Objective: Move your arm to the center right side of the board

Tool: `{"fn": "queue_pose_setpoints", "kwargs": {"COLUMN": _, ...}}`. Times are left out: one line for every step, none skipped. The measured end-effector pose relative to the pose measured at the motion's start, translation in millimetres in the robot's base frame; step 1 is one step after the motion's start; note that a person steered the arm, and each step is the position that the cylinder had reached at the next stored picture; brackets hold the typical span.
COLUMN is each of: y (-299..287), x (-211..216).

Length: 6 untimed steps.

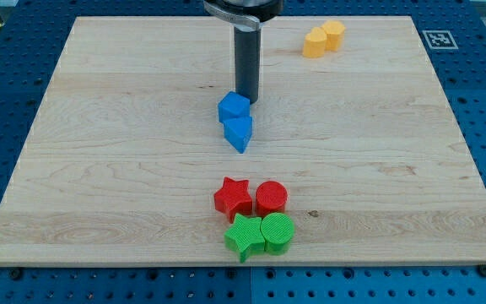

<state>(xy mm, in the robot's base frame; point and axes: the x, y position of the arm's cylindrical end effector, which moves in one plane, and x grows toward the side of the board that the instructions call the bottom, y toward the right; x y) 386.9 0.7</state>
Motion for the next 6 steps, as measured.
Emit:
{"fn": "queue_pose_setpoints", "kwargs": {"y": 4, "x": 0}}
{"fn": "queue_pose_setpoints", "kwargs": {"y": 85, "x": 7}}
{"fn": "queue_pose_setpoints", "kwargs": {"y": 109, "x": 15}}
{"fn": "queue_pose_setpoints", "kwargs": {"y": 116, "x": 19}}
{"fn": "queue_pose_setpoints", "kwargs": {"y": 137, "x": 33}}
{"fn": "queue_pose_setpoints", "kwargs": {"y": 137, "x": 33}}
